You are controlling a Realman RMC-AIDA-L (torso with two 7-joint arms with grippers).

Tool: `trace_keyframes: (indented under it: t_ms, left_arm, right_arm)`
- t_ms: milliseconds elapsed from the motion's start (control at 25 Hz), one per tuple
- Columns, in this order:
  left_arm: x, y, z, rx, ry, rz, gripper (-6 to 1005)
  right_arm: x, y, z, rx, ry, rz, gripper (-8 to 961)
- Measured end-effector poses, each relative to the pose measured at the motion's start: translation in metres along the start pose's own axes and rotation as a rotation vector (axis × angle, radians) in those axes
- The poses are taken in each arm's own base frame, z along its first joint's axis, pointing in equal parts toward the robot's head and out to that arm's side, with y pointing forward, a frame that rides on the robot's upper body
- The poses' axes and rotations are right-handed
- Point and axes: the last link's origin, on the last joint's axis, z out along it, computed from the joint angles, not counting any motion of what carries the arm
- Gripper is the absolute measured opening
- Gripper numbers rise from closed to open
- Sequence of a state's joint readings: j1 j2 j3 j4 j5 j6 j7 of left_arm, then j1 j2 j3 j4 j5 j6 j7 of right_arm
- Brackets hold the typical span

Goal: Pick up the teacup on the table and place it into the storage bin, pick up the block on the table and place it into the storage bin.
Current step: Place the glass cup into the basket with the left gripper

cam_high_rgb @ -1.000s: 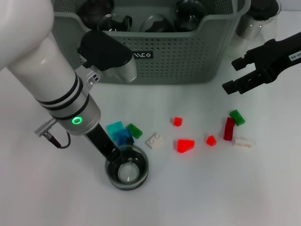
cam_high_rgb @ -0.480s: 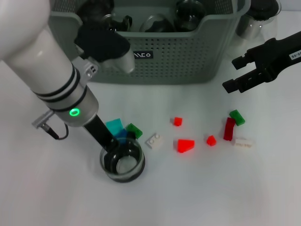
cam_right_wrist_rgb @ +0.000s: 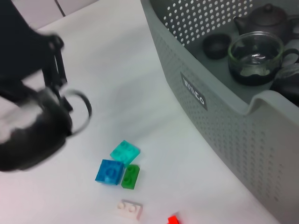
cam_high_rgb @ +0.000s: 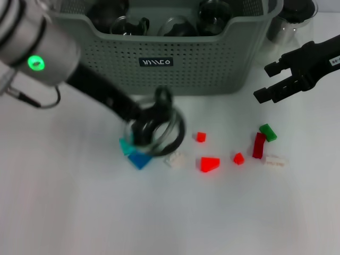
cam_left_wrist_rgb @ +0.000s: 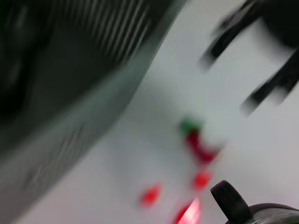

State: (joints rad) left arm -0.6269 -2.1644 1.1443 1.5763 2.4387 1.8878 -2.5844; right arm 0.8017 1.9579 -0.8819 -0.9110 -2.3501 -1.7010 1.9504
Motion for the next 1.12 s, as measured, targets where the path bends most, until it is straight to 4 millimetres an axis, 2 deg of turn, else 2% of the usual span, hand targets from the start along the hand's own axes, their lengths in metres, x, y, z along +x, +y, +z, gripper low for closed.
trace_keyframes:
  t_ms: [160, 280, 440, 560, 680, 800, 920, 1120]
  left_arm:
    - [0.032, 0.009, -0.030, -0.082, 0.175, 0.080, 46]
    - [0.060, 0.004, -0.044, -0.031, 0.282, 0.127, 48]
    - [0.097, -0.023, -0.049, 0.125, 0.398, 0.120, 49]
    - [0.116, -0.050, -0.045, 0.233, 0.393, 0.080, 51]
    - [0.128, -0.081, -0.033, 0.311, 0.350, 0.022, 52]
    - [0.134, -0.102, -0.026, 0.352, 0.339, -0.019, 53]
    - [0.133, -0.119, -0.019, 0.390, 0.338, -0.050, 54]
    - [0.126, -0.132, -0.006, 0.473, 0.299, -0.045, 57]
  right_arm:
    - [0.000, 0.000, 0.000, -0.004, 0.002, 0.002, 915]
    - [-0.001, 0.001, 0.000, -0.005, 0.002, -0.001, 915]
    - [-0.004, 0.001, 0.001, -0.007, 0.006, -0.002, 915]
    - [-0.006, 0.001, 0.001, -0.008, 0.008, 0.000, 914]
    - [-0.007, 0.001, 0.001, -0.004, 0.007, -0.001, 914]
    - [-0.007, 0.000, 0.001, -0.003, 0.006, 0.002, 914]
    - [-0.008, 0.001, 0.002, -0.007, 0.007, 0.007, 915]
    - [-0.008, 0.000, 0.002, -0.002, 0.004, 0.012, 915]
